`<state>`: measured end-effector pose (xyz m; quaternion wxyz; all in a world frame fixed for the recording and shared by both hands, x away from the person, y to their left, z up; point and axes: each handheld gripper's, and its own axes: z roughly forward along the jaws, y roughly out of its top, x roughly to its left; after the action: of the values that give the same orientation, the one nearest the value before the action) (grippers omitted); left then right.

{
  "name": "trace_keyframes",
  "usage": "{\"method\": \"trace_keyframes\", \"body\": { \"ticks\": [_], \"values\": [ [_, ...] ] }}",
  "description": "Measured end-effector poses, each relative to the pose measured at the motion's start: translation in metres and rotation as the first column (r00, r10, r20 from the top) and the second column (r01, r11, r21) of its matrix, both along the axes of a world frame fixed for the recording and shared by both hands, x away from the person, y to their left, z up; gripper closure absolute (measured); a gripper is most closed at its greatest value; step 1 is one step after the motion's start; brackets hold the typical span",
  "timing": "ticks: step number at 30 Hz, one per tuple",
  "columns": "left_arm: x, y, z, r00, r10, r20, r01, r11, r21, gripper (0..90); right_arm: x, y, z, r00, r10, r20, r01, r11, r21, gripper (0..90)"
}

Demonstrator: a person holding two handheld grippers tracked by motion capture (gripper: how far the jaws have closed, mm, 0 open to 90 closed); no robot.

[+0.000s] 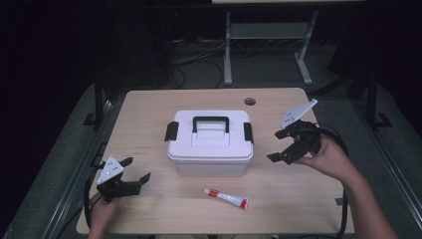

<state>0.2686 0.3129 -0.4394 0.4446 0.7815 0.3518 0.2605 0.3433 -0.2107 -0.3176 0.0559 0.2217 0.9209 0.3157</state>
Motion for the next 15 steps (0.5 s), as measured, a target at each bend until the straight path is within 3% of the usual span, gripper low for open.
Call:
{"method": "trace_keyframes", "body": {
  "ticks": [15],
  "values": [
    [0.000,0.000,0.000,1.0000,-0.002,-0.003,0.002,0.9999,0.012,13.8,0.019,0.022,0.015,0.9984,0.053,-0.016,-0.054,0.998,-0.041,14.5]
  ]
}}
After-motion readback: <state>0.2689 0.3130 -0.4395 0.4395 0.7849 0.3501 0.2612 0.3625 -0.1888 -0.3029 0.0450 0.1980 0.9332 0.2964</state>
